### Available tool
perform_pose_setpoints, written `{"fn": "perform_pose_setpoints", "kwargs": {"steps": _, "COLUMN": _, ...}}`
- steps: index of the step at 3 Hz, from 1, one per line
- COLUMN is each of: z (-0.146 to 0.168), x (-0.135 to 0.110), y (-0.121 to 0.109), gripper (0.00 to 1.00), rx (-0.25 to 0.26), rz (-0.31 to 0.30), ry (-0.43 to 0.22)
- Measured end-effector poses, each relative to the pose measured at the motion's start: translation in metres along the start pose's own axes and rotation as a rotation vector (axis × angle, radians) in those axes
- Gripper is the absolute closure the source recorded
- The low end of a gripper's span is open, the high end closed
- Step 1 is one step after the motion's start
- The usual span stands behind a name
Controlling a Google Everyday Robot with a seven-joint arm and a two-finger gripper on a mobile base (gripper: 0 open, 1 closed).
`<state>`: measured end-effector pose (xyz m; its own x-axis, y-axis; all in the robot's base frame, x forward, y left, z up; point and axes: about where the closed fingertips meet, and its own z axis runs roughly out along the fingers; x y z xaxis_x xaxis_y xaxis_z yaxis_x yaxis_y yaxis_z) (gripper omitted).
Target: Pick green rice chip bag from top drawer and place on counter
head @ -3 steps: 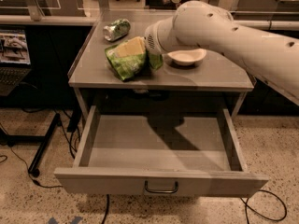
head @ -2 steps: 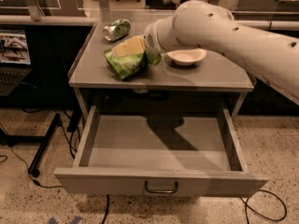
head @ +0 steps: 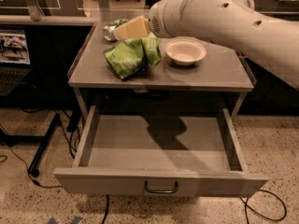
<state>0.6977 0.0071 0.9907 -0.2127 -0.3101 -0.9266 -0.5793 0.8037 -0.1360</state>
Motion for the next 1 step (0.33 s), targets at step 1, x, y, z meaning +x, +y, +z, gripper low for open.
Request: {"fn": "perform_pose_setpoints", "kwargs": {"steps": 1, "z": -0.0043, "x": -0.0088, "y": -0.0012, "gripper": 0.00, "rx": 0.013, "rz": -0.006, "ry": -0.028}}
